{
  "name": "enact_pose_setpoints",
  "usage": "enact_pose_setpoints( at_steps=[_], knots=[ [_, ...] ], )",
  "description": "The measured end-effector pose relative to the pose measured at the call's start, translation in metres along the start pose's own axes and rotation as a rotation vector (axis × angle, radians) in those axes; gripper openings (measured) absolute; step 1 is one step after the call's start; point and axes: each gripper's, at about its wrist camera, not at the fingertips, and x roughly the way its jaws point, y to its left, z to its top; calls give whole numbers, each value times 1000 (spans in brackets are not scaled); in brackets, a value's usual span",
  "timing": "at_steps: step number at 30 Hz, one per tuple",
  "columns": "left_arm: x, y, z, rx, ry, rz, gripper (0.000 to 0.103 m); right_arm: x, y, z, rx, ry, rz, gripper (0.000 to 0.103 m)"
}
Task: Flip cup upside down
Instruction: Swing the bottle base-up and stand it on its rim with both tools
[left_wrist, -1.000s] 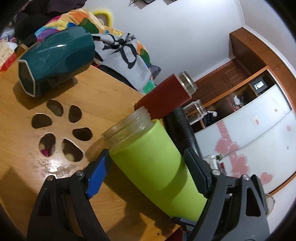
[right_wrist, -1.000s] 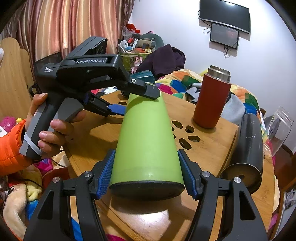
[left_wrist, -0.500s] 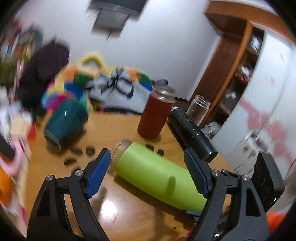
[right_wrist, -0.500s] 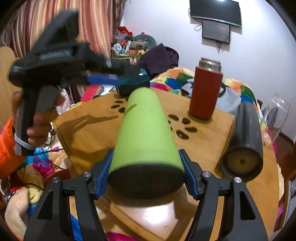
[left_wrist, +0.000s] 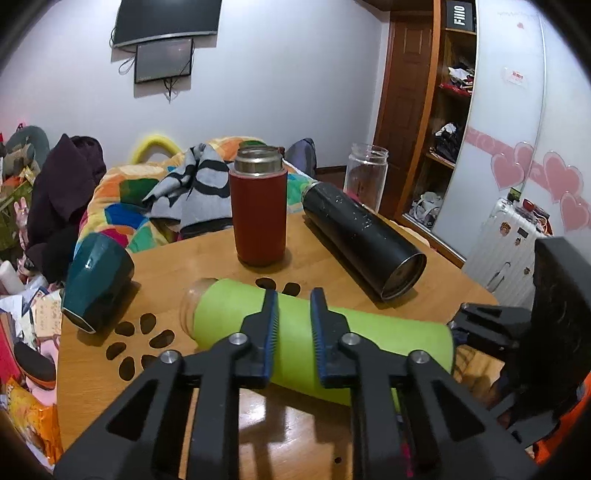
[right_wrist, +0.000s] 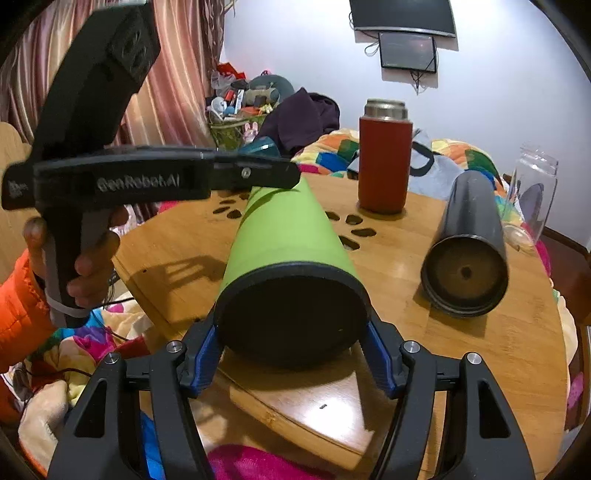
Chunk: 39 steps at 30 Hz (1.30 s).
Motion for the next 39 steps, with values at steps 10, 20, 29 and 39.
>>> enact_pose_setpoints(
  at_steps=[10, 20, 29, 39],
  knots=[
    [-22, -9, 12, 21, -62, -31, 9, -41, 6, 23, -29, -140, -39, 62],
    [-40, -7, 19, -5, -121, -100, 8, -62, 12, 52, -37, -226, -54, 62],
    [-47, 6, 25, -42, -153, -93, 7, -54, 18, 79, -53, -237, -51, 62],
    [-38, 23, 33, -77, -154, -62, 6, -26, 5, 106, 6, -199, -45, 62]
  ],
)
